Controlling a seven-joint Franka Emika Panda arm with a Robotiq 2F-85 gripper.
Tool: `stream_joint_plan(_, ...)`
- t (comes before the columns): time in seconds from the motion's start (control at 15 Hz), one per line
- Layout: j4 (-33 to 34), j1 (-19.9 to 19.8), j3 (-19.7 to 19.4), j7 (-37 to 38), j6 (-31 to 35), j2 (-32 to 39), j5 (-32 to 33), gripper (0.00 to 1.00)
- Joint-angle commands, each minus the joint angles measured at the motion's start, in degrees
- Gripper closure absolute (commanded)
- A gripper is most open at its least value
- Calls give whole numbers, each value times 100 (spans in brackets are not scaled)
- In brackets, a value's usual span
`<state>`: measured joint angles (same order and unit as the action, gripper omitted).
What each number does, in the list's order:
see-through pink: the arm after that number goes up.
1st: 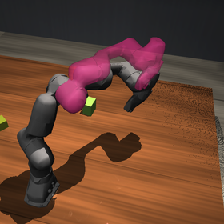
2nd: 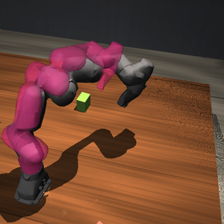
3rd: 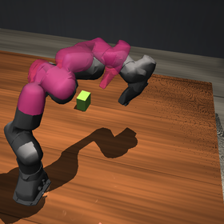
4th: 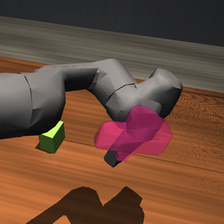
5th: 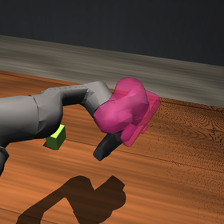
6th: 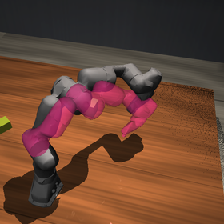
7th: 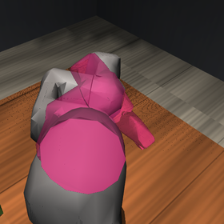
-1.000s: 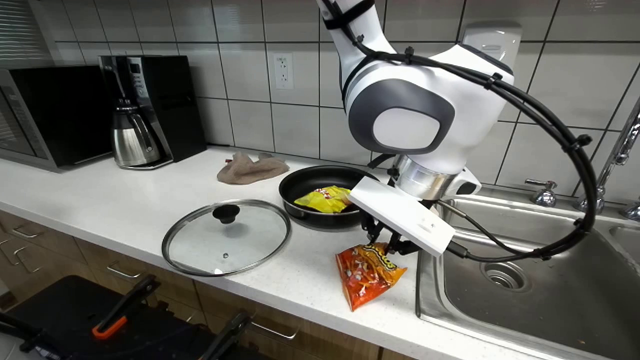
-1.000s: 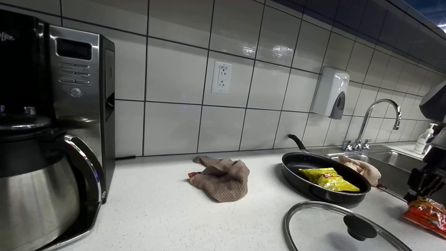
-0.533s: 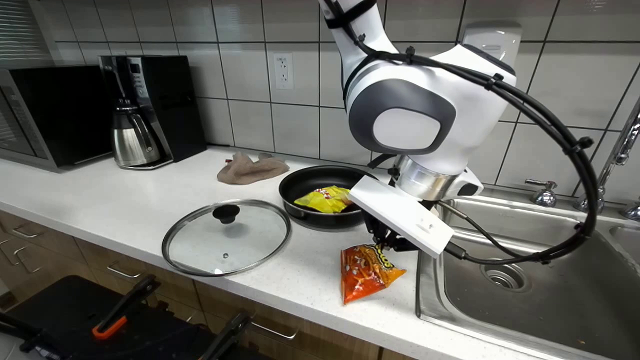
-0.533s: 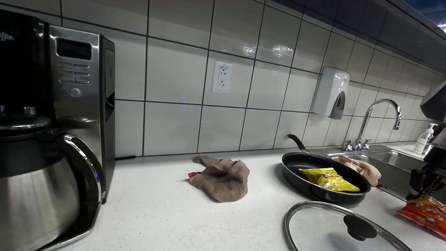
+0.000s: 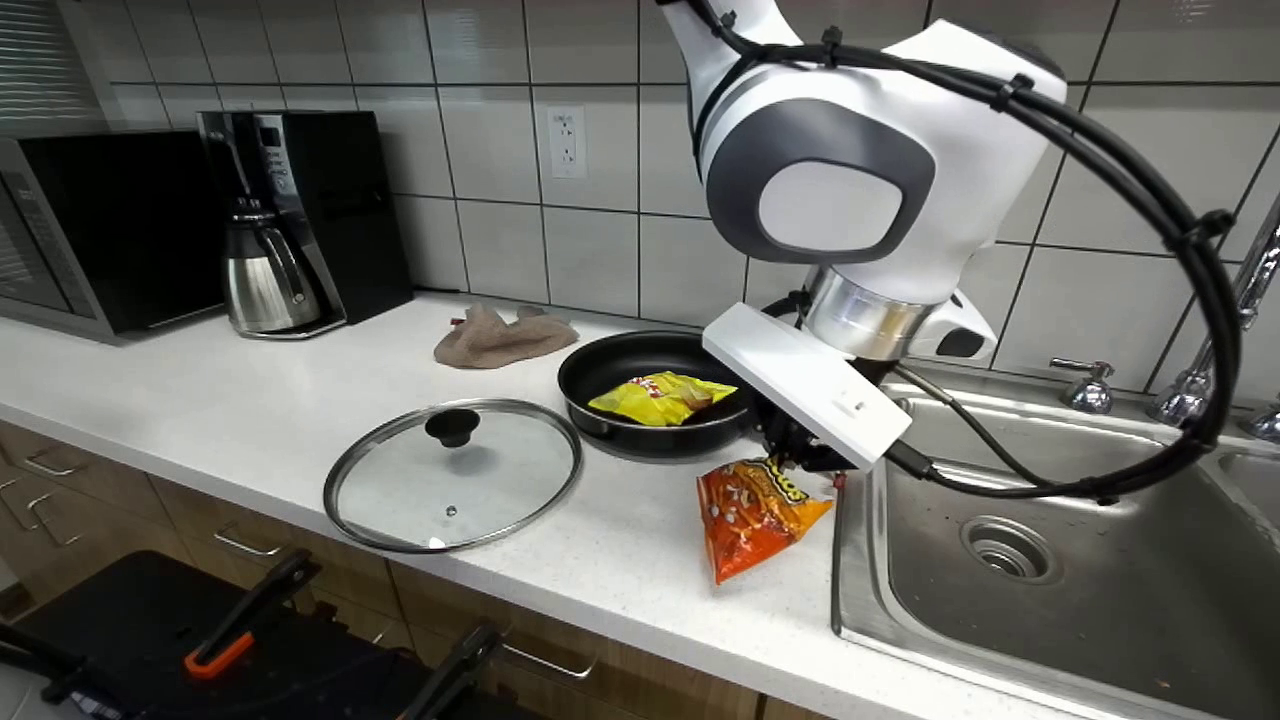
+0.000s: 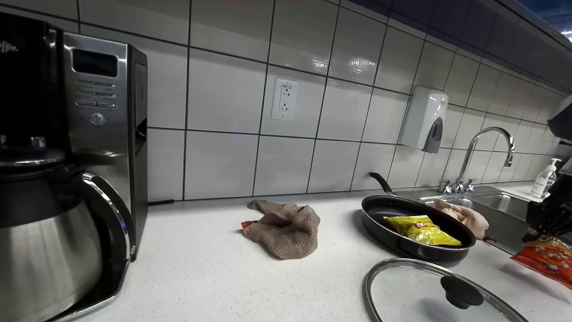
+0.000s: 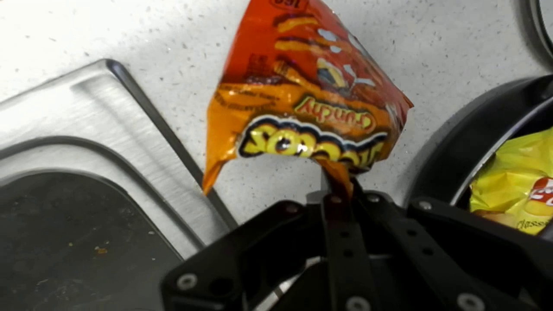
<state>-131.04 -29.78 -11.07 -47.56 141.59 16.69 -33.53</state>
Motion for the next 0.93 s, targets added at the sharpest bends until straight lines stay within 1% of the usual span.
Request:
stream_joint_plan(0.0, -17, 79, -98, 402, -350, -384, -46, 100)
stream_joint_plan(0.33, 211, 174, -100, 993, -526, -494, -379, 100)
stream_joint_plan(0.87, 709, 499, -35, 1684, -450, -310, -1073, 100)
